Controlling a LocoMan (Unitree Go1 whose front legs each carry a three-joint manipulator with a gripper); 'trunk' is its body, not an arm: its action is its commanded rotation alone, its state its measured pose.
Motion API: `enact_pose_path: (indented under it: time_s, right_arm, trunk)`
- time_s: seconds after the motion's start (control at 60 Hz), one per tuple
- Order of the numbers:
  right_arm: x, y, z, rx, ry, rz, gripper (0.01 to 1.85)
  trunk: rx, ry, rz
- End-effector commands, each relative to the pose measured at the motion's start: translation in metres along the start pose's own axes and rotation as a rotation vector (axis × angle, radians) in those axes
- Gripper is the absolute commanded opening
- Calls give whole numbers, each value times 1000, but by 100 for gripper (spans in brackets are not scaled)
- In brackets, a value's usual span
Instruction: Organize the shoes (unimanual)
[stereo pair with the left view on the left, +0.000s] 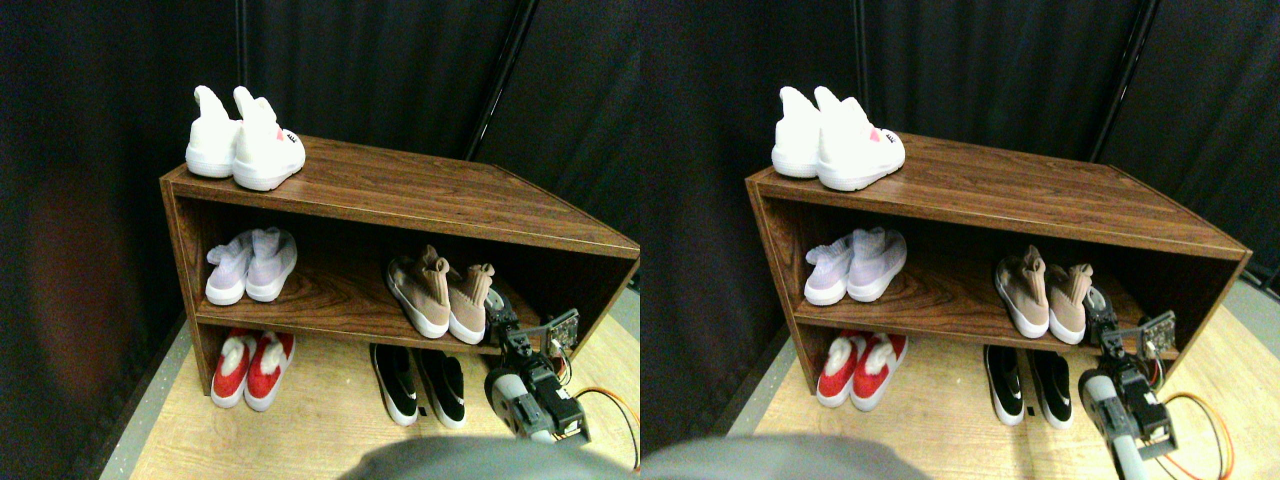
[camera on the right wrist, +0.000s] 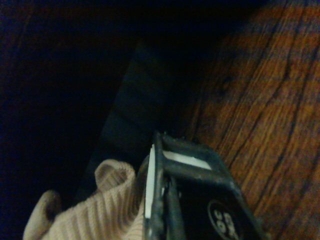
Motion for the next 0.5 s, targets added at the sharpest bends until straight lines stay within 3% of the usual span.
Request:
enact_pose_path:
  time_s: [0.017, 0.5]
  right_arm:
    - [-1, 5, -4, 7, 25, 23, 6]
    - [6, 1, -8, 25, 42, 4, 6]
  trunk:
    - [-25, 22, 20]
    - [-23, 30, 22]
